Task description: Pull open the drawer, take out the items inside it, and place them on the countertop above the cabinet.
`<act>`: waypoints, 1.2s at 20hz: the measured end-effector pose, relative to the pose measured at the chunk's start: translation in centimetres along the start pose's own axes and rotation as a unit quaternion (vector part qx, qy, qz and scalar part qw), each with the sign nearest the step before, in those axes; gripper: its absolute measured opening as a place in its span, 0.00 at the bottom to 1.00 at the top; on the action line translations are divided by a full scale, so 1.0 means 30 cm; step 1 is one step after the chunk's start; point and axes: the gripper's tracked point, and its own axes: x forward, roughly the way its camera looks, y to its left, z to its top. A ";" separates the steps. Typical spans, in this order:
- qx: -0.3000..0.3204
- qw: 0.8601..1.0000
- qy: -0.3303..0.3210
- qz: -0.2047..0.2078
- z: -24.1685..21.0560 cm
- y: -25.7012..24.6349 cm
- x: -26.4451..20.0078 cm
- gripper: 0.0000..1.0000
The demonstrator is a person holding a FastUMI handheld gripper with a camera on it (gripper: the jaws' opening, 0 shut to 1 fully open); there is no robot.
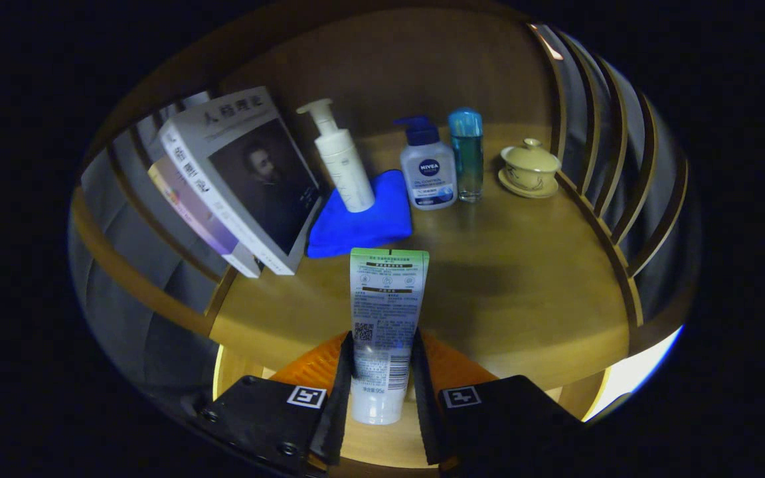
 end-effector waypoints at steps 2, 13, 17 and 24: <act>0.019 1.000 0.007 -0.010 0.011 -0.014 0.034 0.49; 0.017 0.999 -0.018 -0.021 0.048 -0.005 0.072 0.81; -0.061 0.994 -0.076 -0.049 0.063 0.002 -0.015 0.98; -0.135 0.960 -0.242 -0.041 0.010 0.117 -0.302 0.98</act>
